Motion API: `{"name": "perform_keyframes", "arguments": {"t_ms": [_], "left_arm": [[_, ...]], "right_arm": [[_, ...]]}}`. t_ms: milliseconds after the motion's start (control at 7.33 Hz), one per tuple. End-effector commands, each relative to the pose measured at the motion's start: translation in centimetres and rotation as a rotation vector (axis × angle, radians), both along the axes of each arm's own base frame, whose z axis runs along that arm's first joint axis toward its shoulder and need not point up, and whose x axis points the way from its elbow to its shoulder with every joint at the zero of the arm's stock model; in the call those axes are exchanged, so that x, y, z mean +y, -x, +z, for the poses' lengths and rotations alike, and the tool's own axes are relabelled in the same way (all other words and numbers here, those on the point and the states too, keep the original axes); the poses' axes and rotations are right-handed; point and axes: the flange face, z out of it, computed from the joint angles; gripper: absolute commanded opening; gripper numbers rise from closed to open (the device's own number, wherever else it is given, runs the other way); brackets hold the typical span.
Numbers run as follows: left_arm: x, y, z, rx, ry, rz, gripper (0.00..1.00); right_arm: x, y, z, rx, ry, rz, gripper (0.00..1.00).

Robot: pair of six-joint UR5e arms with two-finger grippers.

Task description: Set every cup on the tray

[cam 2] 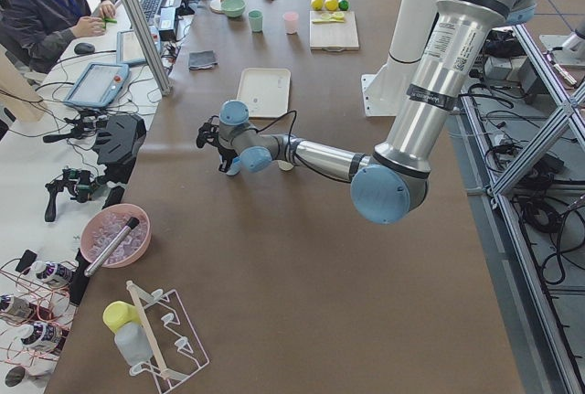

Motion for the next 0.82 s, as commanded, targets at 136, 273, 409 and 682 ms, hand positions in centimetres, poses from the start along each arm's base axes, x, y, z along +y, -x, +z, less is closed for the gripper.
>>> {"name": "perform_keyframes", "arguments": {"t_ms": [136, 273, 409, 682], "left_arm": [[-0.8, -2.8, -8.4, 0.088, 0.085, -0.072, 0.0], [1.5, -6.1, -11.3, 0.091, 0.129, -0.051, 0.0], [2.5, -7.8, -14.7, 0.086, 0.148, -0.064, 0.0], [6.4, -13.9, -20.5, 0.12, 0.184, -0.05, 0.0]], "right_arm": [[0.1, 0.7, 0.0, -0.004, 0.017, 0.005, 0.99], [0.2, 1.1, 0.0, -0.008, 0.033, 0.015, 0.98], [0.3, 1.9, -0.1, -0.014, 0.059, 0.03, 0.97], [0.6, 2.8, -0.2, -0.018, 0.072, 0.028, 0.97]]}}
